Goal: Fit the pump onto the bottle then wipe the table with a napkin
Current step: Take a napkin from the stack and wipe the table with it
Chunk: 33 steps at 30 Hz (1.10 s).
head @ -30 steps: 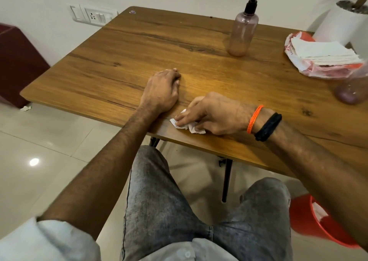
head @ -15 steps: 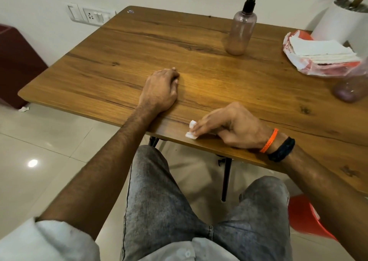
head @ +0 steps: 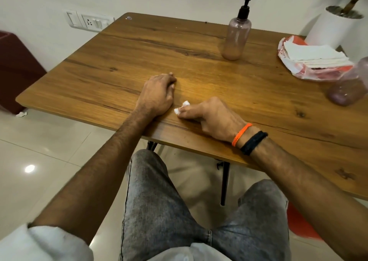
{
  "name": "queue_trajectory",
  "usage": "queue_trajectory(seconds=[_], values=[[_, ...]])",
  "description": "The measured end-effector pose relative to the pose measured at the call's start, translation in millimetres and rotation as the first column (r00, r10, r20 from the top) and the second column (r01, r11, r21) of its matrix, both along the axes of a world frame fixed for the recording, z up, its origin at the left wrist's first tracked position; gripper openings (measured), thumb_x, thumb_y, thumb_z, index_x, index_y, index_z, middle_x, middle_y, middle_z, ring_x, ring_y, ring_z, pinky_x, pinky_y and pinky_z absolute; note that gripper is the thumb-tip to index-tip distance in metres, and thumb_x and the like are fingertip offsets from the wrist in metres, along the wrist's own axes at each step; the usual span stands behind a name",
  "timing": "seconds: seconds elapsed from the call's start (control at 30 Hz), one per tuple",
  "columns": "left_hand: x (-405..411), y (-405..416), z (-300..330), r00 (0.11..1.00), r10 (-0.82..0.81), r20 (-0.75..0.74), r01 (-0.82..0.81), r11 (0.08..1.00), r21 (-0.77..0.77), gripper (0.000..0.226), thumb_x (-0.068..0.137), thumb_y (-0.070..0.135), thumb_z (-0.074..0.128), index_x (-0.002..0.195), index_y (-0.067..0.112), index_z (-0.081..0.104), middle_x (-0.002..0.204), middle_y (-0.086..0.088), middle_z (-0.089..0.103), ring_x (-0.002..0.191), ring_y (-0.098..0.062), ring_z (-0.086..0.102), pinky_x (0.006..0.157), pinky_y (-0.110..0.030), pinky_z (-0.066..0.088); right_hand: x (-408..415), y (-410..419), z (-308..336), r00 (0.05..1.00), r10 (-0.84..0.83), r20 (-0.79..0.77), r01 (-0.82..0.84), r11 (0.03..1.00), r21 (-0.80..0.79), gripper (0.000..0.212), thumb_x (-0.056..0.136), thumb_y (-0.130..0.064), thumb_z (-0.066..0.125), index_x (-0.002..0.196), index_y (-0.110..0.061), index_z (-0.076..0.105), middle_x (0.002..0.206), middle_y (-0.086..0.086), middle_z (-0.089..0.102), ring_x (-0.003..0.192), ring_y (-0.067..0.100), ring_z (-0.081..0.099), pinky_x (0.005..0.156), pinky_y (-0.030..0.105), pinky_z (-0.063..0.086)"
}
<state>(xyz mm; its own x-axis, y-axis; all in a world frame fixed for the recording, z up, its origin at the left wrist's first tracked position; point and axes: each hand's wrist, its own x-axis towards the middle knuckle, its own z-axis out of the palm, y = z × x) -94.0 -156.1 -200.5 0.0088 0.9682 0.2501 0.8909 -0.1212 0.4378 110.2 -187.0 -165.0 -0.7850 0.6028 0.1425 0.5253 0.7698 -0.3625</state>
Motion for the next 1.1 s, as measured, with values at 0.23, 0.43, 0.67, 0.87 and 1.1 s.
queue_trajectory(seconds=[0.23, 0.43, 0.67, 0.87, 1.1], values=[[-11, -7, 1, 0.996, -0.086, -0.019, 0.086, 0.996, -0.029, 0.039, 0.099, 0.018, 0.045, 0.136, 0.010, 0.053, 0.148, -0.006, 0.047, 0.138, -0.023, 0.040, 0.115, -0.035, 0.026, 24, -36, -6, 0.945, 0.286, -0.158, -0.301, 0.950, -0.080, 0.032, 0.083, 0.005, 0.068, 0.111, -0.011, 0.073, 0.118, 0.003, 0.070, 0.115, 0.009, 0.063, 0.099, 0.024, 0.051], [-15, -20, 2, 0.998, -0.068, -0.017, 0.068, 0.998, -0.006, 0.039, 0.099, 0.019, 0.045, 0.135, 0.010, 0.053, 0.146, -0.006, 0.049, 0.137, -0.022, 0.041, 0.115, -0.035, 0.027, 12, 1, 1, 0.961, -0.101, -0.257, 0.075, 0.991, -0.109, 0.043, 0.085, 0.010, 0.056, 0.116, -0.016, 0.070, 0.122, -0.003, 0.068, 0.120, 0.004, 0.058, 0.104, 0.021, 0.046], [-16, -19, 1, 0.998, -0.057, -0.005, 0.057, 0.998, 0.002, 0.039, 0.098, 0.019, 0.045, 0.135, 0.011, 0.054, 0.146, -0.004, 0.050, 0.137, -0.021, 0.042, 0.116, -0.037, 0.029, -12, -7, -1, 0.996, 0.076, -0.037, -0.077, 0.997, -0.001, 0.044, 0.086, 0.007, 0.059, 0.122, -0.017, 0.067, 0.130, -0.003, 0.063, 0.127, 0.011, 0.054, 0.112, 0.028, 0.038], [-17, -18, -3, 0.998, -0.055, 0.002, 0.055, 0.998, 0.020, 0.038, 0.097, 0.019, 0.045, 0.133, 0.010, 0.055, 0.145, -0.005, 0.051, 0.136, -0.022, 0.043, 0.116, -0.037, 0.029, 11, -42, -8, 0.943, 0.301, -0.144, -0.314, 0.946, -0.082, 0.038, 0.080, 0.011, 0.066, 0.111, -0.010, 0.073, 0.119, 0.002, 0.069, 0.117, 0.010, 0.062, 0.099, 0.028, 0.052], [-15, -19, -1, 0.999, -0.036, -0.009, 0.036, 0.999, 0.004, 0.039, 0.098, 0.020, 0.044, 0.135, 0.012, 0.054, 0.146, -0.003, 0.050, 0.137, -0.020, 0.041, 0.116, -0.039, 0.029, -4, -8, 0, 0.982, -0.070, -0.177, 0.053, 0.994, -0.098, 0.040, 0.087, 0.007, 0.057, 0.118, -0.015, 0.069, 0.125, -0.001, 0.067, 0.124, 0.008, 0.056, 0.108, 0.016, 0.037]])
